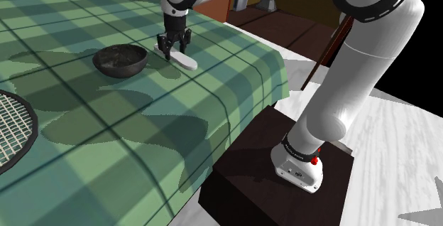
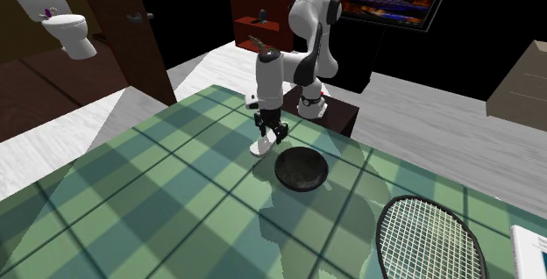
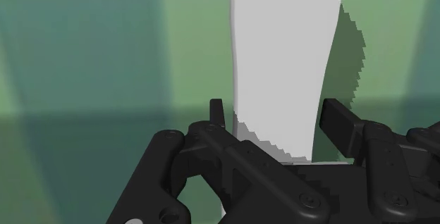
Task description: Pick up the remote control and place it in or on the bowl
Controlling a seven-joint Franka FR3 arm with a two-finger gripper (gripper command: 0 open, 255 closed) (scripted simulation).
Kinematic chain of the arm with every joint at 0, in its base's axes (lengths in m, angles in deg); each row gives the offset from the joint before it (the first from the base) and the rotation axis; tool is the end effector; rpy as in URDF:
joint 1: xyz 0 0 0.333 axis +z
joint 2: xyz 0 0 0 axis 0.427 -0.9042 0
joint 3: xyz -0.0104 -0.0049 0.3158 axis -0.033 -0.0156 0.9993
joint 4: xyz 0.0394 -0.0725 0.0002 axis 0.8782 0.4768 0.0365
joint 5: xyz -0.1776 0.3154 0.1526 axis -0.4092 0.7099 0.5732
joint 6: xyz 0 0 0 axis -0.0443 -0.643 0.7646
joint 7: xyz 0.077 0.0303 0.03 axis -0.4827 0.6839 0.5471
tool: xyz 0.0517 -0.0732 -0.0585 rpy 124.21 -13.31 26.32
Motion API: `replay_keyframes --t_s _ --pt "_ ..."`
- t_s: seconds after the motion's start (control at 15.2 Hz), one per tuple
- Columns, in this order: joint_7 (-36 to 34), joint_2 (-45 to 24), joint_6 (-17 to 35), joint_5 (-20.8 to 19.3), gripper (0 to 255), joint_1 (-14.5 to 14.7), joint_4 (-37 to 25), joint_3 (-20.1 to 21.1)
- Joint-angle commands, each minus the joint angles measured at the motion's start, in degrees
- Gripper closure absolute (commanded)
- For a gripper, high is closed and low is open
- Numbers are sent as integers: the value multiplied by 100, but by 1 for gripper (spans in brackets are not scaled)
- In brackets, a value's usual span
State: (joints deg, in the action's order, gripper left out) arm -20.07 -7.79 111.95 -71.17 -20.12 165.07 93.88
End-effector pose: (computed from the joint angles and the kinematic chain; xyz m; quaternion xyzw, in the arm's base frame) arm 0.5715 0.1227 0.4404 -0.9999 -0.0005 -0.0052 0.0099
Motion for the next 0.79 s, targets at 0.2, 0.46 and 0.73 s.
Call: replay_keyframes --t_s 0.2,0.46,0.73 --pt "-3 88 -369 10 255 1 -282 3" --pt "-2 145 -665 17 255 0 -522 3" --pt "-2 182 -965 21 255 -1 -785 3"
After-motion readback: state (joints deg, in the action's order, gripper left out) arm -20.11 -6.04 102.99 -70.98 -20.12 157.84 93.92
